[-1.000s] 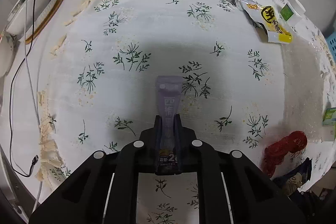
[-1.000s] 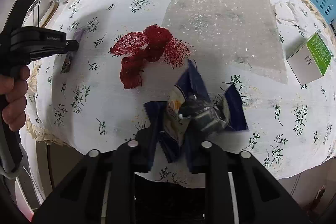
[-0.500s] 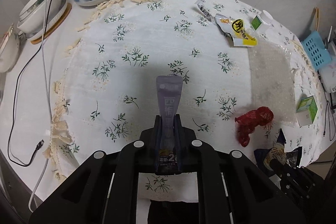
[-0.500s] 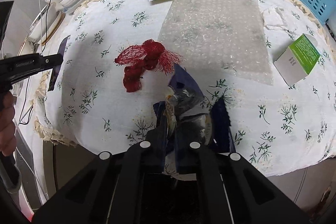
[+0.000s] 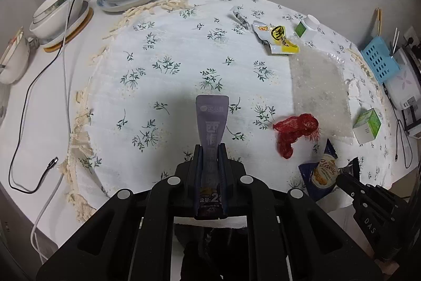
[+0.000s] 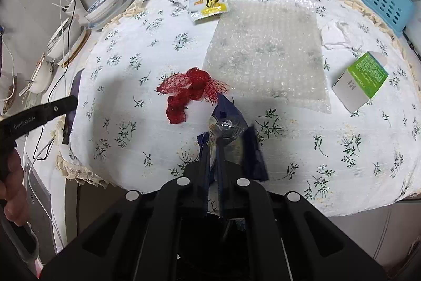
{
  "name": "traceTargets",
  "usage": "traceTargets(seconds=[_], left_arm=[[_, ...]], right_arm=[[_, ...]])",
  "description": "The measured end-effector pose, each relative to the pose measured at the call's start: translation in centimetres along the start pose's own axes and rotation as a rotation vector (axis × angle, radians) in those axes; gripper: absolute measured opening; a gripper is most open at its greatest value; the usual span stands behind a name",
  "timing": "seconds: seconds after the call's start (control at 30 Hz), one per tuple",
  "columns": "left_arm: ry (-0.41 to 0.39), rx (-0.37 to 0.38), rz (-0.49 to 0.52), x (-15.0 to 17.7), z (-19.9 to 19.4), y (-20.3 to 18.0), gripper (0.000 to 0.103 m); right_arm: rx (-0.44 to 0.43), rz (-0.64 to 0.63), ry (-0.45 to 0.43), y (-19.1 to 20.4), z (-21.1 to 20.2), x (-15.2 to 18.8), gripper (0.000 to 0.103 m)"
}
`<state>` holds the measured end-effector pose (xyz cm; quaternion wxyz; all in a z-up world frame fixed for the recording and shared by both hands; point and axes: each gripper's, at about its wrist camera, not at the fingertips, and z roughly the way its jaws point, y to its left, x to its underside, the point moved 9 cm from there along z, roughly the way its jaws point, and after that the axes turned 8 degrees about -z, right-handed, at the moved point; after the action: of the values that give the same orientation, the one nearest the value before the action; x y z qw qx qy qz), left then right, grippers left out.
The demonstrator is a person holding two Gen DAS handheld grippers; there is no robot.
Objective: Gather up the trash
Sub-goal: 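Carry the packet with the left tool while the right tool carries the wrapper toward the bin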
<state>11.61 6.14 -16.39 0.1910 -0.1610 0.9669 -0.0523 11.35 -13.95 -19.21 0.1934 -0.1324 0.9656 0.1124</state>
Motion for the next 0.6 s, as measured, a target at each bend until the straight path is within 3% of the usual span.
traceTargets(seconds=[0.33, 0.37, 0.43, 0.6], left_arm=[[0.020, 0.009, -0.004, 2.8, -0.2, -0.2, 0.011], [0.021, 0.008, -0.001, 3.0, -0.1, -0.2, 0.011], [0.023, 0.006, 0.002, 3.3, -0.2, -0.1, 0.011], [0.026, -0.001, 0.002, 3.7, -0.1, 0.3, 0.011]], right_arm=[[0.015, 0.022, 0.026, -0.9, 0.6, 0.1, 0.008], [0.024, 0.029, 0.039, -1.0, 1.0, 0.1, 0.025], [0.024, 0.061, 0.052, -1.3, 1.5, -0.1, 0.047], [0.056, 0.081, 0.081, -1.7, 3.0, -0.8, 0.048]])
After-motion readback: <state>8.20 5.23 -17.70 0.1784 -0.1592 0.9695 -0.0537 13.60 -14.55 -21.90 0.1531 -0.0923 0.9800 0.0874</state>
